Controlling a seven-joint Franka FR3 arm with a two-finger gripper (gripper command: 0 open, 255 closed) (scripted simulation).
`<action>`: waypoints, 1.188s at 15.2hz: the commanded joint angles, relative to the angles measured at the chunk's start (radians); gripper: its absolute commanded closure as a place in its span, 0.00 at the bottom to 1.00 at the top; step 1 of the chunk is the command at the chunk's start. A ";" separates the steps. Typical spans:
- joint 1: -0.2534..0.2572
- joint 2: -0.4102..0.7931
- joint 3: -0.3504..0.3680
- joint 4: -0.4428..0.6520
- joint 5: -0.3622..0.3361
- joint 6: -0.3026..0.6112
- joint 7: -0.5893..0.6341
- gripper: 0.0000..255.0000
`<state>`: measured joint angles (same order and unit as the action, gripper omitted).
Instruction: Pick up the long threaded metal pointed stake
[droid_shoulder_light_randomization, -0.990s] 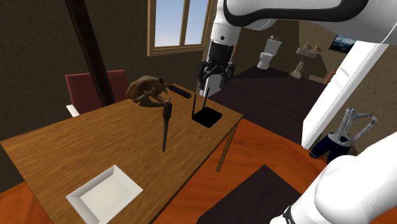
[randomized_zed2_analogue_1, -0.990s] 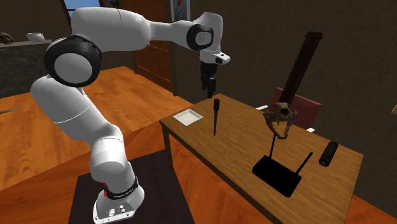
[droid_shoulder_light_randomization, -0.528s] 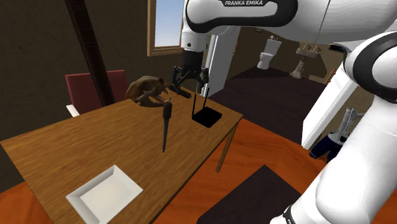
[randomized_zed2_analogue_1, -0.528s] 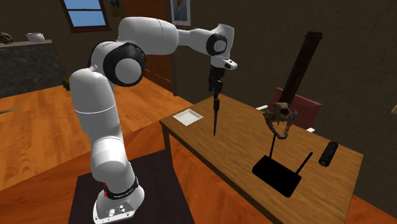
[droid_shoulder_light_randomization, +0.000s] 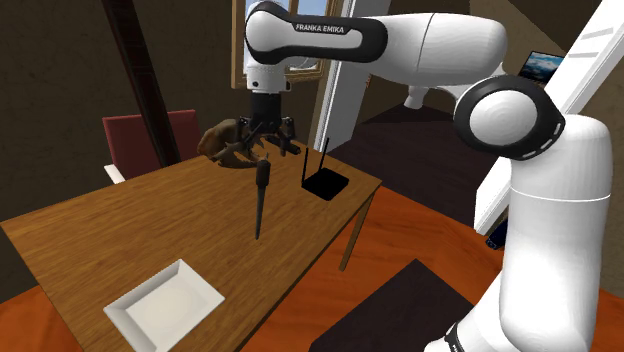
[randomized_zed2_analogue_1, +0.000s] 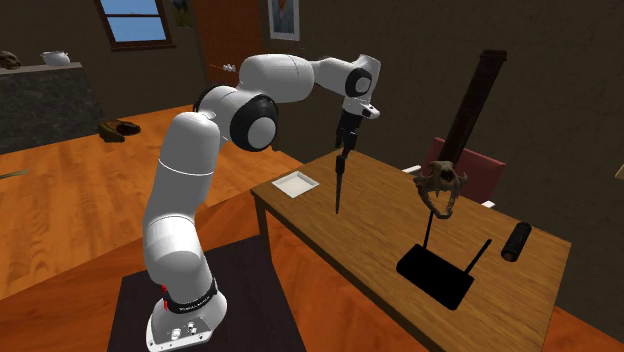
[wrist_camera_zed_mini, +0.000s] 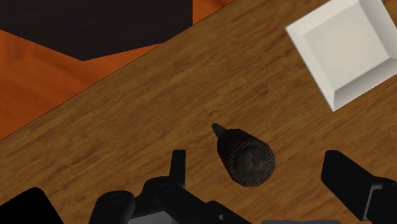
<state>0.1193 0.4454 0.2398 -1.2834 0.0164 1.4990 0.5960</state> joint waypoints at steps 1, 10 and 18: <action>0.003 0.021 -0.001 0.002 -0.002 0.015 0.002 0.00; 0.000 0.020 -0.002 -0.076 -0.002 0.091 -0.003 1.00; -0.001 0.021 -0.003 -0.074 -0.002 0.090 -0.003 1.00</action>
<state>0.1191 0.4648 0.2377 -1.3589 0.0148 1.5905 0.5927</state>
